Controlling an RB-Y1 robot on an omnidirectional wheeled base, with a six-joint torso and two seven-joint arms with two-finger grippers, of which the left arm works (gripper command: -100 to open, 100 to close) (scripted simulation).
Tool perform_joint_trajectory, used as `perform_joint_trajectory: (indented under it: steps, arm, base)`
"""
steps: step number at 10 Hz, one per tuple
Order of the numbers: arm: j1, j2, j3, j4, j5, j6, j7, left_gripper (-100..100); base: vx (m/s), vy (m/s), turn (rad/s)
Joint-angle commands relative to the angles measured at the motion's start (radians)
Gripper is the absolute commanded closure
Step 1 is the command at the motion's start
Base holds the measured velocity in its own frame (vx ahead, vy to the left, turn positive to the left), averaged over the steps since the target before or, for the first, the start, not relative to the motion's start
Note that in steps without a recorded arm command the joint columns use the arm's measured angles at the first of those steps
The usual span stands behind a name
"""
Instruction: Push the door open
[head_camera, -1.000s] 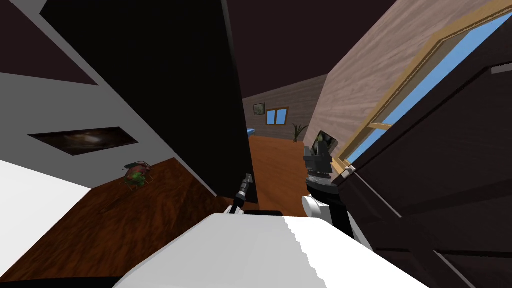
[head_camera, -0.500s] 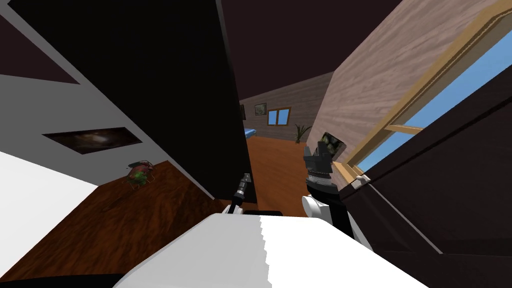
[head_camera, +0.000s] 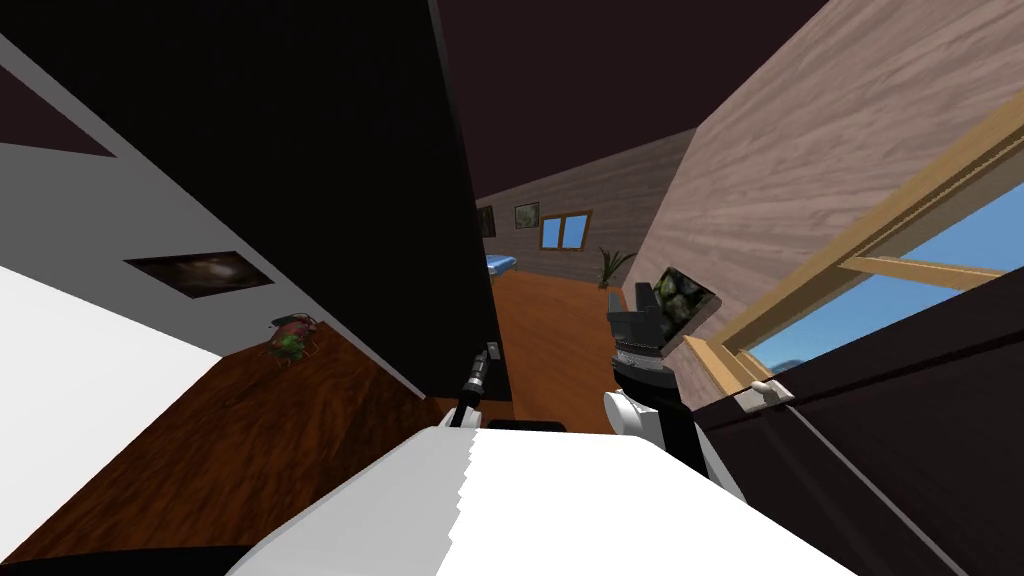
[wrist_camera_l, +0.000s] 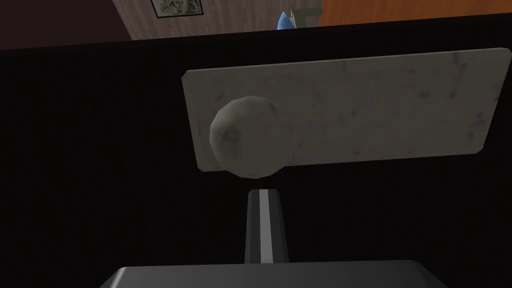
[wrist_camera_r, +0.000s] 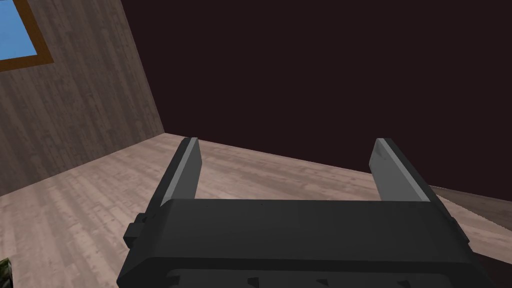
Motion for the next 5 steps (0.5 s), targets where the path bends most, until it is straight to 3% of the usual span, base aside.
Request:
perform_joint_trajectory:
  steps: [1,3,5]
  arm:
    - [0.005,-0.001,-0.004,-0.005,0.0,0.004,0.0,-100]
    - [0.01,-0.005,-0.005,-0.012,0.001,0.005,0.001,-100]
    - [0.015,-0.014,-0.007,-0.021,0.003,0.007,0.002,-100]
  base:
    - [-0.19,-0.05,0.024]
    - [-0.179,-0.008,0.031]
    - [-0.252,-0.055,0.043]
